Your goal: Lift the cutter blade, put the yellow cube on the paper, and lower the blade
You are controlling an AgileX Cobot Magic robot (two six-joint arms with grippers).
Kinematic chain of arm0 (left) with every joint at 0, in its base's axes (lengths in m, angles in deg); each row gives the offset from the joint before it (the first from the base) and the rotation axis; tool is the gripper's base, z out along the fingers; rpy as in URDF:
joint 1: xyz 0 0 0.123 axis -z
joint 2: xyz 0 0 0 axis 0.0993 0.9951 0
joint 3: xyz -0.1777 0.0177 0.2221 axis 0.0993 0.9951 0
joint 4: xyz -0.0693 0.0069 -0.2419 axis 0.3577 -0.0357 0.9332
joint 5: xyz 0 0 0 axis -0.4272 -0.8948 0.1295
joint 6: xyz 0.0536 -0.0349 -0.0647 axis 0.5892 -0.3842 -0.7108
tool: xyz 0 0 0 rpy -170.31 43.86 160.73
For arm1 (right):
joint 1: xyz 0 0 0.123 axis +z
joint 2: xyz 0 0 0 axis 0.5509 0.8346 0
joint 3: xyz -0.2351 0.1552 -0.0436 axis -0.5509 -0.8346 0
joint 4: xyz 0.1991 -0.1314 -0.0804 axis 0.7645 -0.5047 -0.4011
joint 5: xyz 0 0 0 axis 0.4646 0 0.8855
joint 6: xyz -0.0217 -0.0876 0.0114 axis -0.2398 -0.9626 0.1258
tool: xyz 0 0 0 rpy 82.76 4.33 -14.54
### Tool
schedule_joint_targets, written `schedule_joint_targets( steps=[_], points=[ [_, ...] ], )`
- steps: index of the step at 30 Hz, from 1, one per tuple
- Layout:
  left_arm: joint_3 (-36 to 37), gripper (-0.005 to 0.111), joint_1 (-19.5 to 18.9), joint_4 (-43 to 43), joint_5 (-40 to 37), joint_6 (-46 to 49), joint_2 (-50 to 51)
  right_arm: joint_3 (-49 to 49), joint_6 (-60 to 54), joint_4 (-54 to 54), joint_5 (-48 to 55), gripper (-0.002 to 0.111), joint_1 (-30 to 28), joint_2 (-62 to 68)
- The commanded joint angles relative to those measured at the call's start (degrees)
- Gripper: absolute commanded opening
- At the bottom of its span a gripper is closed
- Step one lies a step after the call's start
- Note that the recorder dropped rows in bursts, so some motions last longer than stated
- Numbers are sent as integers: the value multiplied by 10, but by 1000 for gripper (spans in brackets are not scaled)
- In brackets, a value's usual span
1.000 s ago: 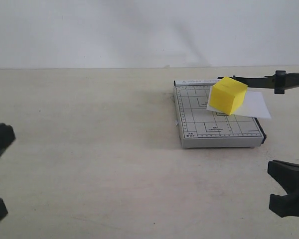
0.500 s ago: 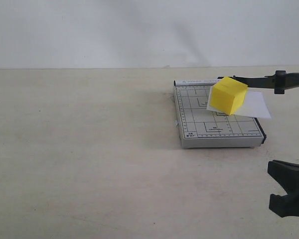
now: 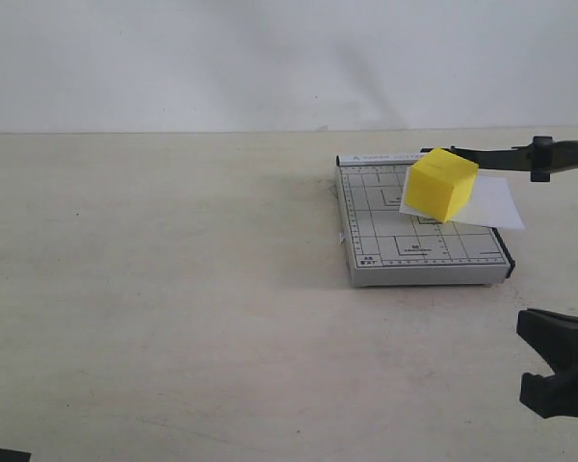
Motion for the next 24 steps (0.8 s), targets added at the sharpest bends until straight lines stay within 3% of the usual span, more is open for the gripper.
schedule_joint_targets(
  steps=[1,6,9,12,15,17,20,24],
  points=[
    [-3,4,-78,-3,-20,1,-18,2,3,-4,-9,0,-1,-1],
    [-2,4,-337,-3,-34,1,-89,2,-2,5,-95,0,-1,-5],
    [-2,4,-464,-3,-15,1,-170,16,0,59,-165,0,-1,-24],
    [-2,4,-561,-3,29,1,-242,54,-35,152,-135,0,-1,-67],
    [-2,4,-636,-3,88,1,-289,126,-170,238,-48,0,-1,-112],
    [-2,4,-676,-3,129,1,-311,197,-272,289,70,0,-1,-127],
    [-2,4,-711,-3,176,1,-337,306,-378,377,288,0,-1,-110],
    [-2,4,-721,-3,212,1,-360,452,-407,406,559,1,-1,-52]
  ],
)
